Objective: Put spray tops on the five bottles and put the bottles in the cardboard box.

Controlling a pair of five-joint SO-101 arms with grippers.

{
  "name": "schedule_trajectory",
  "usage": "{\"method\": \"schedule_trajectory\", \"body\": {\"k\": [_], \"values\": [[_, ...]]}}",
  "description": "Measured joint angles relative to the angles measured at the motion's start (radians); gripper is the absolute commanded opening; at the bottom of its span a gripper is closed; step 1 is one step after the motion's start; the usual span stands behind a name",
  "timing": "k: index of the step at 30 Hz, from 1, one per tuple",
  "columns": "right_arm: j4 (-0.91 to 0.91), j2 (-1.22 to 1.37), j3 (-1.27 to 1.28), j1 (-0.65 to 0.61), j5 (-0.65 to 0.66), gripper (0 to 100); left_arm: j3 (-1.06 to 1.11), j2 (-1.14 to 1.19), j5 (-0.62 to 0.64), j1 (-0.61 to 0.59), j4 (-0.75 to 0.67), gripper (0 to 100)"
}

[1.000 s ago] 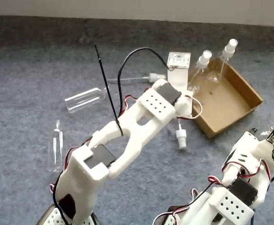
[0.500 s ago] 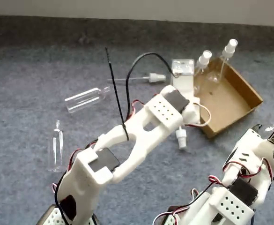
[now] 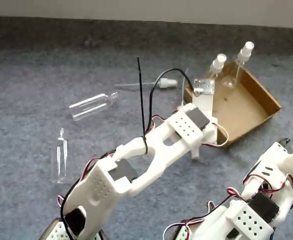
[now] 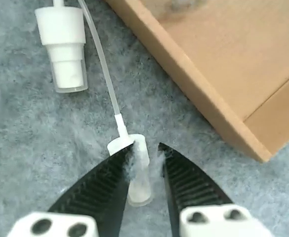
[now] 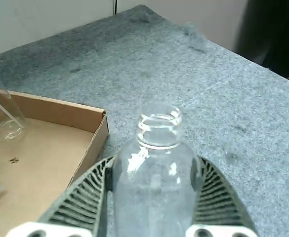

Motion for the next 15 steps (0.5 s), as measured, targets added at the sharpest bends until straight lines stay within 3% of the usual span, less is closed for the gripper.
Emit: {"method": "schedule_trajectory", "body": {"k": [8,15], "values": [[0.000,0.000,0.000,0.000,0.000,10.8,0.000,0.005,0.044,0.000,-0.003,32],[0.000,0.000,0.000,0.000,0.000,10.8,0.000,0.005,0.110,0.000,-0.003,35]]}}
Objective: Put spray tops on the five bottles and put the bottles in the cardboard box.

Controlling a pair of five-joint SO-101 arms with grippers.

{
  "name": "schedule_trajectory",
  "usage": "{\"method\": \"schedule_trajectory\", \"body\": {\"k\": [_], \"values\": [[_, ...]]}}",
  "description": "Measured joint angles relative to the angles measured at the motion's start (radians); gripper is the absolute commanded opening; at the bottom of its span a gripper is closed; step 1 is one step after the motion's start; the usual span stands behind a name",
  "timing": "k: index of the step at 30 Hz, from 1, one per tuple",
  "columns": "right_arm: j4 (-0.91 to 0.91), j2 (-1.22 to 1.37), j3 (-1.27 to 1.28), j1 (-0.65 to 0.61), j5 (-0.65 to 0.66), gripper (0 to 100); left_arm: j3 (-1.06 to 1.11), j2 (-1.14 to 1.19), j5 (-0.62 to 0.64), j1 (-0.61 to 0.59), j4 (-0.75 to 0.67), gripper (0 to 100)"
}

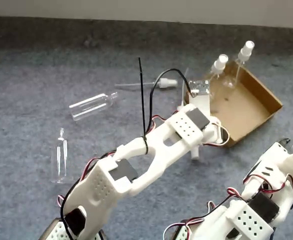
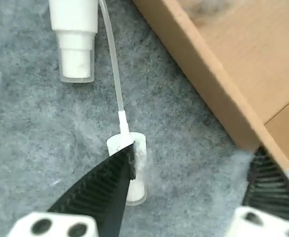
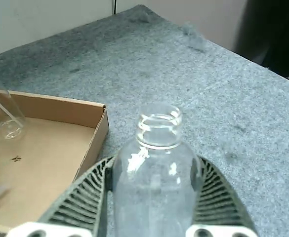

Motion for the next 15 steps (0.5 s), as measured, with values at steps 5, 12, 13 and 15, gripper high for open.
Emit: {"method": "schedule_trajectory", "body": {"k": [5,12,13,15], "values": [[0.000,0.000,0.000,0.000,0.000,10.8,0.000,0.000,0.002,0.000,0.058,35],[0.000,0.000,0.000,0.000,0.000,10.8,0.000,0.000,0.002,-0.005,0.123,35],[0.000,0.000,0.000,0.000,0.000,10.8,0.000,0.000,0.002,-0.005,0.126,35],[0.000,0.000,0.000,0.000,0.000,10.8,0.000,0.000,0.002,-0.008,0.129,35]]}}
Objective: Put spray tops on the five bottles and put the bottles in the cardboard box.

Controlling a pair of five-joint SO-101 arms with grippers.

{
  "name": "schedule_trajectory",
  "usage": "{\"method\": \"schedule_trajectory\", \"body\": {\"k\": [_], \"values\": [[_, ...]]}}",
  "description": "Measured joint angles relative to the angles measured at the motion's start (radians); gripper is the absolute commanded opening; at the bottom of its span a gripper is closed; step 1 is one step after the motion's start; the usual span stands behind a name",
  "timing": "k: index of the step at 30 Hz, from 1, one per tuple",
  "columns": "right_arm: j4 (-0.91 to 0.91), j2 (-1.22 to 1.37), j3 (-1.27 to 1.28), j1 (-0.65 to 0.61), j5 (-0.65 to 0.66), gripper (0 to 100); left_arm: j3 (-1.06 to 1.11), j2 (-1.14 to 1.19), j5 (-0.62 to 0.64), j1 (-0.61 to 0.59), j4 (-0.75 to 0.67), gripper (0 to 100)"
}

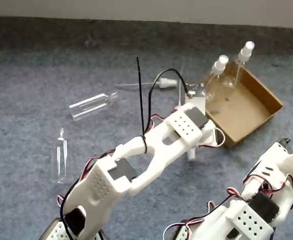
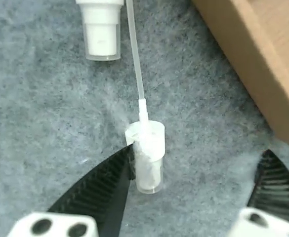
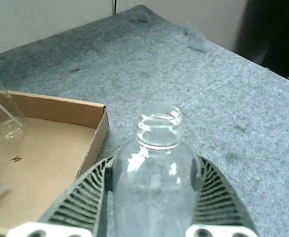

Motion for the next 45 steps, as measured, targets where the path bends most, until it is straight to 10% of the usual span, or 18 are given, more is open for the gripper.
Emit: {"method": "schedule_trajectory", "body": {"k": [17,45], "values": [[0.000,0.000,0.000,0.000,0.000,10.8,-0.160,0.000,0.000,-0.006,0.229,35],[0.000,0.000,0.000,-0.021,0.000,10.8,-0.178,0.152,0.000,-0.014,0.184,22]]}}
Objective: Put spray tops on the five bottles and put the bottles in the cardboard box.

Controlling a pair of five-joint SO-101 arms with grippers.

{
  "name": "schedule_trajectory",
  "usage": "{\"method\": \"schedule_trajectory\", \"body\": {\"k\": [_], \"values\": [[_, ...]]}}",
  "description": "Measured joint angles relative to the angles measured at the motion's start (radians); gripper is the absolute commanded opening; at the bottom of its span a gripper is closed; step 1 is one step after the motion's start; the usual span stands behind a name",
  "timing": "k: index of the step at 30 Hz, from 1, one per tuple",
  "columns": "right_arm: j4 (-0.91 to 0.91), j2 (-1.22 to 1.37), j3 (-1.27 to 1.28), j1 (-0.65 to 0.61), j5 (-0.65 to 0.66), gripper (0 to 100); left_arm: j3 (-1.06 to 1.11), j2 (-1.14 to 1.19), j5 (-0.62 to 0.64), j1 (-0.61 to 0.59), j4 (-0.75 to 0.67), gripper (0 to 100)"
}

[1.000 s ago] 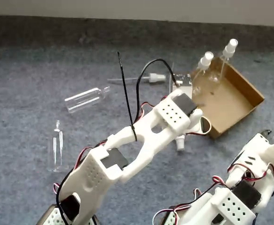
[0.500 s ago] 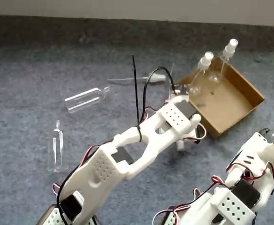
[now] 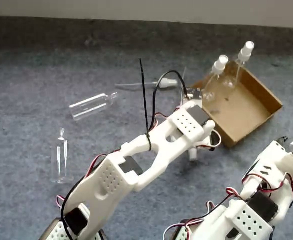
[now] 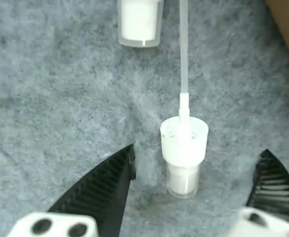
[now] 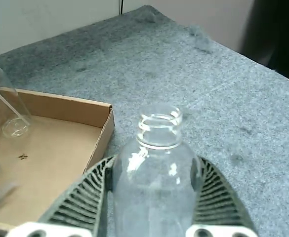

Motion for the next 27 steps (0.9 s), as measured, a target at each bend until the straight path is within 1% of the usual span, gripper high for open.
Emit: {"method": "schedule_trajectory", "body": {"k": [4,6,9,12,17,22,27], "values": [[0.000,0.000,0.000,0.000,0.000,10.8,0.000,0.000,-0.003,0.000,-0.005,7],[0.000,0.000,0.000,0.000,0.000,10.8,0.000,0.000,-0.038,0.000,-0.006,0],[0.000,0.000,0.000,0.000,0.000,10.8,0.000,0.000,-0.094,0.000,-0.009,2],[0.000,0.000,0.000,0.000,0.000,10.8,-0.002,0.000,-0.149,0.000,-0.008,0],[0.000,0.000,0.000,0.000,0.000,10.8,-0.003,0.000,-0.247,-0.009,0.107,0],[0.000,0.000,0.000,-0.006,0.000,10.8,-0.063,0.000,-0.328,-0.035,0.244,0],[0.000,0.000,0.000,-0.060,0.000,10.8,-0.089,0.000,-0.387,-0.086,0.275,0]]}}
